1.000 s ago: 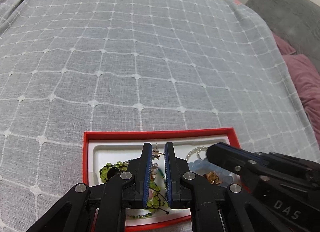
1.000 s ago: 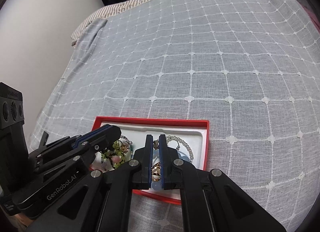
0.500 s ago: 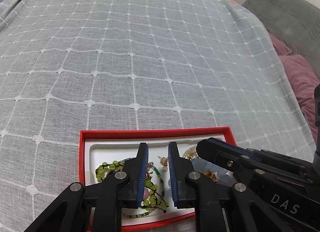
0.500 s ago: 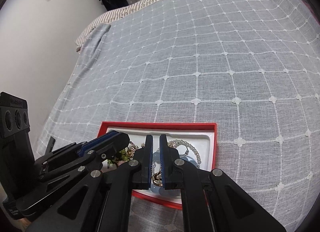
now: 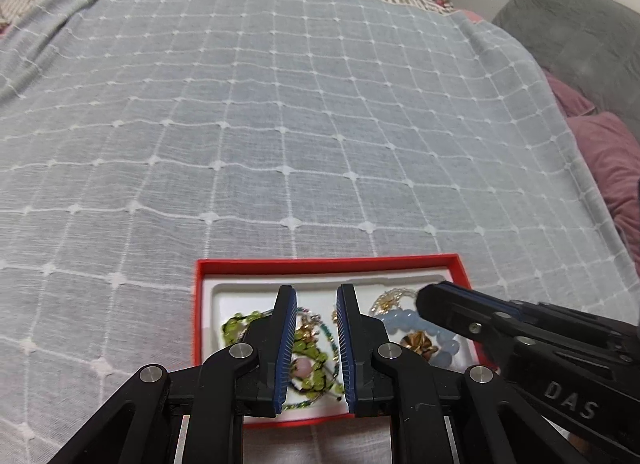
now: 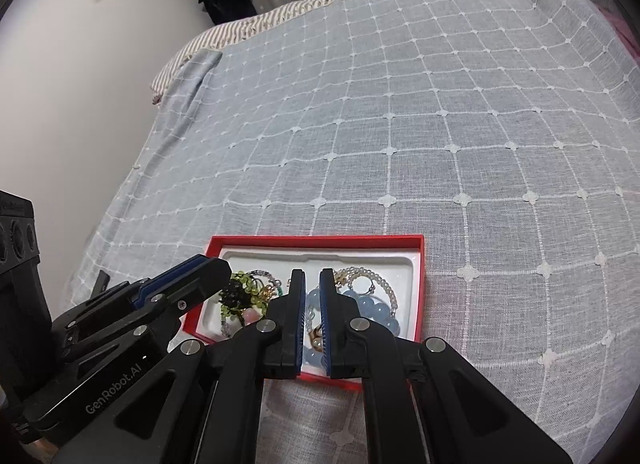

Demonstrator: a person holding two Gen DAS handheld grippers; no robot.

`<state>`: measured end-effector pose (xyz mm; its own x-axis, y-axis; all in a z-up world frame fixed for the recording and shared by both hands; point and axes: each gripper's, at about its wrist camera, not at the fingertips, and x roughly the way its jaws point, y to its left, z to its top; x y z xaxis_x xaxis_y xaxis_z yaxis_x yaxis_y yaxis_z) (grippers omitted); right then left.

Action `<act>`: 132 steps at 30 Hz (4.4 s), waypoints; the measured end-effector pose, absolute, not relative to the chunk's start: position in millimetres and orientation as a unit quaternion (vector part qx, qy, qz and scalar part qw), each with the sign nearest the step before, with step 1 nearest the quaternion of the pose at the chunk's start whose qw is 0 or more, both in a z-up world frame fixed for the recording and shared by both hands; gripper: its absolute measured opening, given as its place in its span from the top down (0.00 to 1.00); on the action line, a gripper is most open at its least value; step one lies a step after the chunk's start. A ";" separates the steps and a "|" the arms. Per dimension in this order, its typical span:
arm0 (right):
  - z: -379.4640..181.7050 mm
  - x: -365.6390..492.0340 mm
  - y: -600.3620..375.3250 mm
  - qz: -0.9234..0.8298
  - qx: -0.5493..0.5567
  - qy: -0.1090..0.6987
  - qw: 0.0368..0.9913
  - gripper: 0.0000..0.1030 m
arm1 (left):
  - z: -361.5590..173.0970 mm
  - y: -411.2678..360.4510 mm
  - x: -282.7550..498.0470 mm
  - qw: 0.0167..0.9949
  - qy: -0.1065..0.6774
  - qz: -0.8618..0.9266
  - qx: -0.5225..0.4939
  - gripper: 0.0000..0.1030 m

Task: Organize jewelry

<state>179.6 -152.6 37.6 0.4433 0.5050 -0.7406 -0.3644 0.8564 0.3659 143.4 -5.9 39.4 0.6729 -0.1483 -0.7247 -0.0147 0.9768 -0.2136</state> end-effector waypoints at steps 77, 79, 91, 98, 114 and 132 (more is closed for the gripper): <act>69.5 20.9 -165.0 0.164 -0.036 0.384 0.908 0.00 | 51.9 3.6 3.3 0.936 0.336 0.102 -0.033 0.02; 69.1 21.0 -164.2 0.163 -0.038 0.384 0.908 0.00 | 51.6 3.9 3.5 0.935 0.337 0.102 -0.033 0.02; 67.4 22.0 -164.7 0.163 -0.040 0.389 0.906 0.00 | 49.9 3.7 4.9 0.934 0.341 0.102 -0.030 0.02; 66.4 22.6 -164.1 0.164 -0.039 0.390 0.905 0.00 | 49.9 3.5 5.1 0.934 0.342 0.102 -0.031 0.02; 63.2 25.0 -162.2 0.165 -0.041 0.394 0.903 0.00 | 48.3 4.3 4.8 0.933 0.345 0.101 -0.032 0.02; 61.9 25.4 -162.7 0.164 -0.042 0.397 0.902 0.00 | 46.9 4.8 5.5 0.932 0.347 0.100 -0.031 0.02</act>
